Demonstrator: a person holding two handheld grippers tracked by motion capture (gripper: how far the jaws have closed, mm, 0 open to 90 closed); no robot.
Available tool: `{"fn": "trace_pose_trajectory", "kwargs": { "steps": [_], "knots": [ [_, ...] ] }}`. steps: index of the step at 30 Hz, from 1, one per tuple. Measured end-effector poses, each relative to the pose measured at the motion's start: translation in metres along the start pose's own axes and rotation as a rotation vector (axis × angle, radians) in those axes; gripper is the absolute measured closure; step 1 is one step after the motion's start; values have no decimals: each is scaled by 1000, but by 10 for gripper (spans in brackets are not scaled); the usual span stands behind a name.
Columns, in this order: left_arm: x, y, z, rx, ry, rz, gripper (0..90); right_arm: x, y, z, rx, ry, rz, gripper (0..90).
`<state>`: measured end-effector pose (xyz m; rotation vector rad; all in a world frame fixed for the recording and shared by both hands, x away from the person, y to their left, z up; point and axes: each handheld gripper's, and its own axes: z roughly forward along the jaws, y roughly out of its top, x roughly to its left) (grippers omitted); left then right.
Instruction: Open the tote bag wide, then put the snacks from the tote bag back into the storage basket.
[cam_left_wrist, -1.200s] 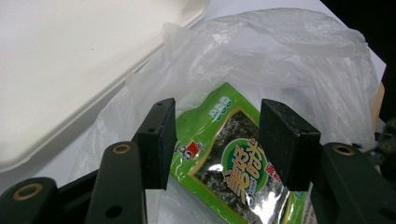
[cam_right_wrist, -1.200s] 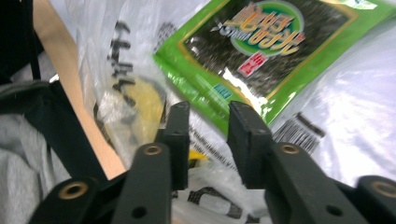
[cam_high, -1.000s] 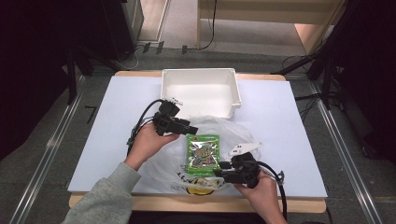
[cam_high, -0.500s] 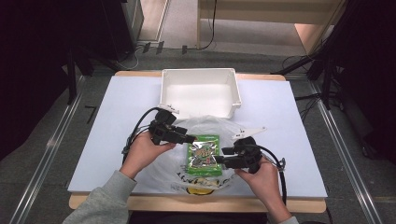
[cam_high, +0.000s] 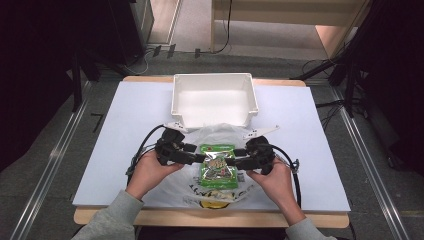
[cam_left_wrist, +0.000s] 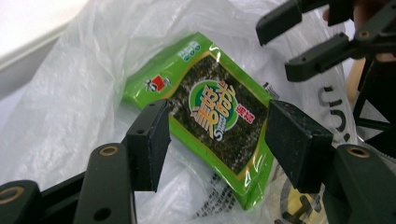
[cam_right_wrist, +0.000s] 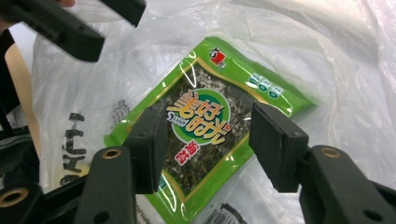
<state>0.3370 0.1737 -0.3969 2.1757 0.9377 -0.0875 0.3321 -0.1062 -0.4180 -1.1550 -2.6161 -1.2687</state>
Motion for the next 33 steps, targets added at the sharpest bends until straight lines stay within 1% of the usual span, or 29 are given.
{"fn": "trace_pose_trajectory", "kwargs": {
  "steps": [3, 6, 8, 9, 11, 16, 20, 27, 30, 33],
  "knots": [
    [0, -5, 0, 1, -1, -2, 402, -1, 1, 2, -1, -9, -3, 451],
    [0, -8, -2, 5, 17, 12, 404, -1, 0, 4, -8, -1, 6, 459],
    [3, -10, -3, -3, 14, -3, 413, 0, -1, 5, -4, -3, 5, 461],
    [3, -12, -4, -10, 16, -7, 421, 0, -2, 6, -5, -8, -6, 460],
    [5, -13, -5, -12, 18, -13, 430, 1, -3, 7, 1, -14, -5, 460],
    [4, -16, -6, -32, 21, -15, 435, 0, -7, 7, 14, -28, 4, 456],
    [2, -19, -4, -23, 22, -12, 435, -1, -9, 6, 13, -31, 14, 455],
    [0, -24, 2, -8, 24, -13, 445, -1, -9, 8, 18, -32, 17, 458],
    [0, -27, 3, -16, 19, -20, 459, -1, -10, 7, 5, -44, 14, 464],
    [0, -29, 5, -18, 14, -27, 472, 0, -10, 4, -12, -56, 21, 470]
  ]
}}
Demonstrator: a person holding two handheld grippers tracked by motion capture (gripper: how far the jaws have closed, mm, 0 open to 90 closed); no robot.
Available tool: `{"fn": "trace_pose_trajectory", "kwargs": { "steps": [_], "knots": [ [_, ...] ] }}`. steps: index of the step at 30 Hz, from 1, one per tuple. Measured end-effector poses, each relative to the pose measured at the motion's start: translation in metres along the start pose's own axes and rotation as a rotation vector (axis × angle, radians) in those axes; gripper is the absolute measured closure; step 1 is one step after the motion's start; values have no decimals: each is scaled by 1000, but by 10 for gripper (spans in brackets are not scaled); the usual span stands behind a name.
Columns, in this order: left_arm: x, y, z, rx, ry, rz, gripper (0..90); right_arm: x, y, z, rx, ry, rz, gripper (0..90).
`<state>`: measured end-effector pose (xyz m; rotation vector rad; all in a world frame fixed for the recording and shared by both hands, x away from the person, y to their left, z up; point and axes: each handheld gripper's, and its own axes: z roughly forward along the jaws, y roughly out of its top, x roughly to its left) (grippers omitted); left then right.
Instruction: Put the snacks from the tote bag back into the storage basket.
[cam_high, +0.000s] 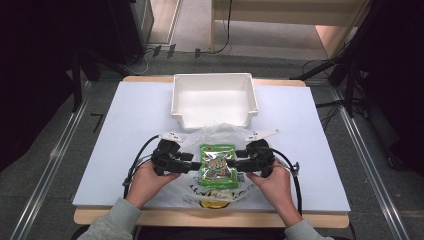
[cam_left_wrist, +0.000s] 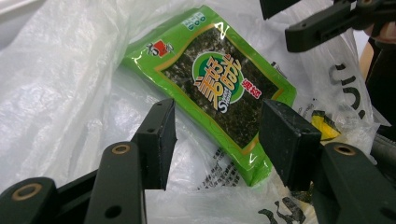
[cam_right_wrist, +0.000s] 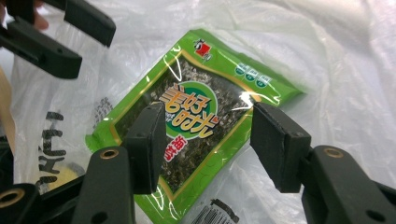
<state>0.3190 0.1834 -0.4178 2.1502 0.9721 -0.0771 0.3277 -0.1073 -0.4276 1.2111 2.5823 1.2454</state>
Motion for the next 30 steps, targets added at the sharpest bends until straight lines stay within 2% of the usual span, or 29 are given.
{"fn": "trace_pose_trajectory", "kwargs": {
  "steps": [5, 8, 12, 15, 21, 26, 30],
  "knots": [
    [0, -5, 7, 21, -21, -15, 530, 0, 0, -2, -7, -5, 6, 472],
    [-1, -5, 10, 44, -12, -15, 637, 0, -1, -1, -4, -7, 6, 473],
    [-6, -4, 9, 27, -29, -12, 803, 1, -1, -2, -4, -8, 4, 473],
    [-13, -3, 14, 39, -27, 11, 863, 1, -1, -1, -1, -7, 7, 474],
    [-19, -2, 25, 75, 5, 52, 893, 3, -1, 1, 7, -6, 4, 476],
    [-18, -3, 29, 74, 22, 59, 890, 4, -2, 3, 14, -6, 5, 477],
    [-19, -3, 33, 80, 15, 65, 890, 5, -2, 4, 21, -3, 4, 477]
  ]
}}
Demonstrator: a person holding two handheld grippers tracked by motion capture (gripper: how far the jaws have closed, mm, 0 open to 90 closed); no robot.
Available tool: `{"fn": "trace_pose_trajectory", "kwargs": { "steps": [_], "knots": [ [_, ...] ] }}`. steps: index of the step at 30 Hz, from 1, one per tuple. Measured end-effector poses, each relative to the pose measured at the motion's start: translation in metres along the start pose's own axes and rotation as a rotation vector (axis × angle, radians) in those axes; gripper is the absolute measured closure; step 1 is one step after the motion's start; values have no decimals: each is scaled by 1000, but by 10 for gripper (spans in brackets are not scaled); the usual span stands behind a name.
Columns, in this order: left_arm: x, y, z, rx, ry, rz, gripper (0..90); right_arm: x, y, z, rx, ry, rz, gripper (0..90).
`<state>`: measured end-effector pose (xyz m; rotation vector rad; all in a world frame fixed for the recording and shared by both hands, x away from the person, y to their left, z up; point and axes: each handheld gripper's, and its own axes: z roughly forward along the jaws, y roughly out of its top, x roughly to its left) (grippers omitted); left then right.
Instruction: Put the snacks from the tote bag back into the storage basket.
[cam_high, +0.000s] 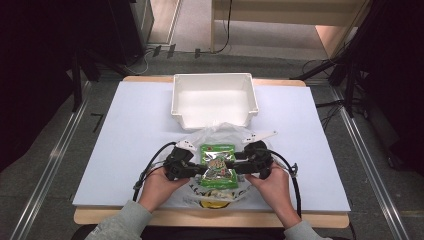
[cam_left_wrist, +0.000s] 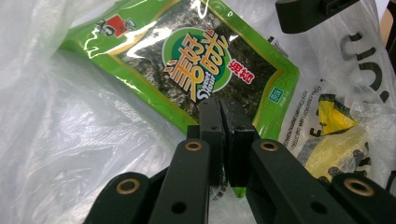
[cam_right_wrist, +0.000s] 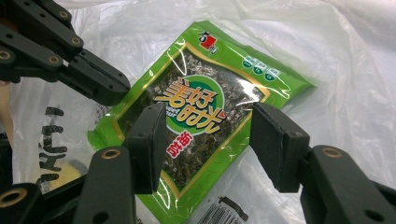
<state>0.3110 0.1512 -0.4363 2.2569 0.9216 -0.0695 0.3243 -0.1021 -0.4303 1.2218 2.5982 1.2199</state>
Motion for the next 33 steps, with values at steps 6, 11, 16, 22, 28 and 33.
{"fn": "trace_pose_trajectory", "kwargs": {
  "steps": [6, 11, 16, 22, 28, 33],
  "knots": [
    [2, -1, 5, 24, 8, 9, 884, 0, 0, 1, -2, 8, 20, 476],
    [4, -1, 6, 17, -6, -9, 878, 0, 1, 1, -9, 9, 30, 476],
    [6, -1, 6, 21, -15, -14, 876, 1, 1, 1, -9, 6, 24, 476],
    [8, -2, 5, 24, -19, -24, 874, 2, 3, 3, -6, 0, 22, 481],
    [10, -3, 5, 28, -26, -36, 875, 4, 5, 5, -7, 0, 23, 479],
    [13, -4, 5, 34, -32, -54, 878, 3, 6, 7, -2, 2, 32, 470]
  ]
}}
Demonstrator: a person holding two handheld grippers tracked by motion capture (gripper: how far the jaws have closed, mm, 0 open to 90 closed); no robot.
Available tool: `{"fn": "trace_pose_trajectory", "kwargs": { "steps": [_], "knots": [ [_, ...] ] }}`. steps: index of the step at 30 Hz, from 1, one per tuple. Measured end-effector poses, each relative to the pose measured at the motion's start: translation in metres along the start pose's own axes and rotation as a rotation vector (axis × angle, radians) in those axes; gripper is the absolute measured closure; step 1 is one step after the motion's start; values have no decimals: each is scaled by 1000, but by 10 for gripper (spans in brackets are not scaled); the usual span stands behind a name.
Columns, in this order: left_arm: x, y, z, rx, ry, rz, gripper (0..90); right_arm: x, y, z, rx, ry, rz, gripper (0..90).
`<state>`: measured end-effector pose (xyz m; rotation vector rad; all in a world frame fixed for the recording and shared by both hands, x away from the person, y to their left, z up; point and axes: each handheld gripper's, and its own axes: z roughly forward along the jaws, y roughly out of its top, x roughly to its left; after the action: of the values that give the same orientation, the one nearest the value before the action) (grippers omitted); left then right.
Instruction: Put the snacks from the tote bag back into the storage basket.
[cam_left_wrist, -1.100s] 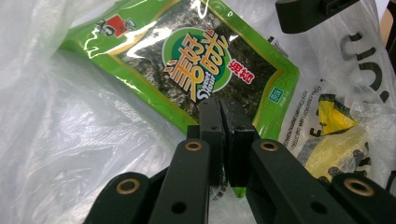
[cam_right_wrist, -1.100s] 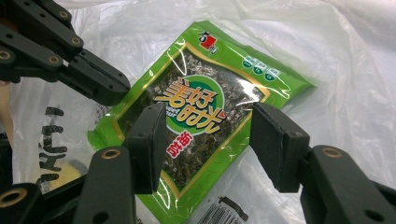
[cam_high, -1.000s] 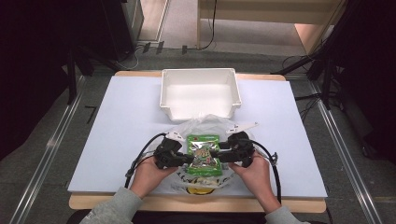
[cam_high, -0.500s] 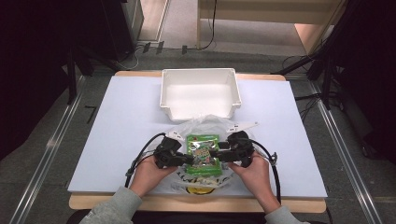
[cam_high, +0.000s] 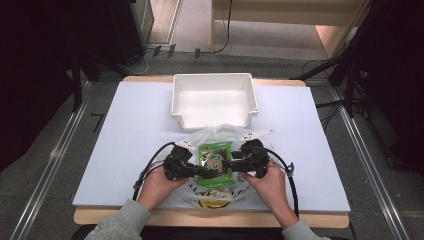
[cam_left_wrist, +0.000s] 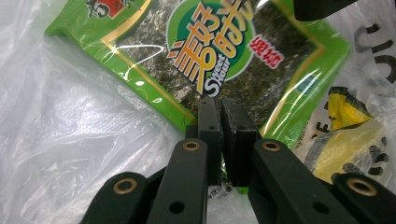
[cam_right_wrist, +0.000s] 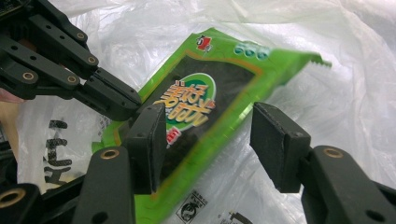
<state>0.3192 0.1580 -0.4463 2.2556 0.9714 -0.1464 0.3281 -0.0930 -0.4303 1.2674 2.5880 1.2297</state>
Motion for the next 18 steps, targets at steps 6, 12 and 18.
{"fn": "trace_pose_trajectory", "kwargs": {
  "steps": [6, 12, 18],
  "knots": [
    [1, 0, 0, -1, -1, -9, 879, 1, 2, 3, 6, 6, 6, 429],
    [2, -1, 0, 6, -7, -12, 876, 0, 4, 9, 24, 1, 19, 398],
    [2, -1, 0, 3, -4, -11, 875, 1, 4, 19, 41, 4, 23, 389]
  ]
}}
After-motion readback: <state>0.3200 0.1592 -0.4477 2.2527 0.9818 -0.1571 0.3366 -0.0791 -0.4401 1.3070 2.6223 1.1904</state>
